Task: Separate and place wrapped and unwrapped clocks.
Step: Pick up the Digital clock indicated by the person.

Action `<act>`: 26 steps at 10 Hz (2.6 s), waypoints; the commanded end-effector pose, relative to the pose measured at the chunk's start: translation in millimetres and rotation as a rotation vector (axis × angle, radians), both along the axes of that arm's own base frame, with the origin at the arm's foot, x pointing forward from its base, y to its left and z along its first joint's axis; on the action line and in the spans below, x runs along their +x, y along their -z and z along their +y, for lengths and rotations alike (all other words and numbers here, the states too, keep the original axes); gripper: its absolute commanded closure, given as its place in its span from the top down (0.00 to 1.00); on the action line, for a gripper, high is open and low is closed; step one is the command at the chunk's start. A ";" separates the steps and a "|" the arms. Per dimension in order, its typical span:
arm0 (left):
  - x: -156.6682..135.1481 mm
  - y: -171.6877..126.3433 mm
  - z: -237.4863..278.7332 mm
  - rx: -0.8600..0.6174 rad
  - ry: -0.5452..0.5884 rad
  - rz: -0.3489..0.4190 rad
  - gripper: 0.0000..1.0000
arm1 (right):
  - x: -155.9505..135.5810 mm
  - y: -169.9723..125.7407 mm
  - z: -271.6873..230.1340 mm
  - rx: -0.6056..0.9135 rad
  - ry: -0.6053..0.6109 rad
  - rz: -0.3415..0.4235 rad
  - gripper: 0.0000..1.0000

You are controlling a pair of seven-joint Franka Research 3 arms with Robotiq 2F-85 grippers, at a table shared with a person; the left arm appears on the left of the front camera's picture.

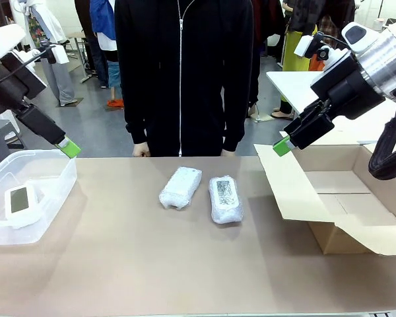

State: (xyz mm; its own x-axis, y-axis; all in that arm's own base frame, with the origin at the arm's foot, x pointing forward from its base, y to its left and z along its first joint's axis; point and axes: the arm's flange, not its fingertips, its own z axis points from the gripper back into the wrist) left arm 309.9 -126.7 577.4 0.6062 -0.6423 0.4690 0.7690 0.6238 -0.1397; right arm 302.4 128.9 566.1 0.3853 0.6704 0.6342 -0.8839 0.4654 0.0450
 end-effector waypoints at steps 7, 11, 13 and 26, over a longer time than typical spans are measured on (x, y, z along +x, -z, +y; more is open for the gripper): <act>-5.6 0.6 1.3 0.003 0.014 -0.014 1.00 | -0.3 0.9 -0.8 0.000 -0.002 0.009 1.00; -5.6 0.6 1.3 0.003 0.014 -0.014 1.00 | -0.3 0.9 -0.8 0.000 -0.002 0.009 1.00; -5.6 0.6 1.3 0.003 0.014 -0.014 1.00 | -0.3 0.9 -0.8 0.000 -0.002 0.009 1.00; -5.6 0.6 1.3 0.003 0.014 -0.014 1.00 | -0.3 0.9 -0.8 0.000 -0.002 0.009 1.00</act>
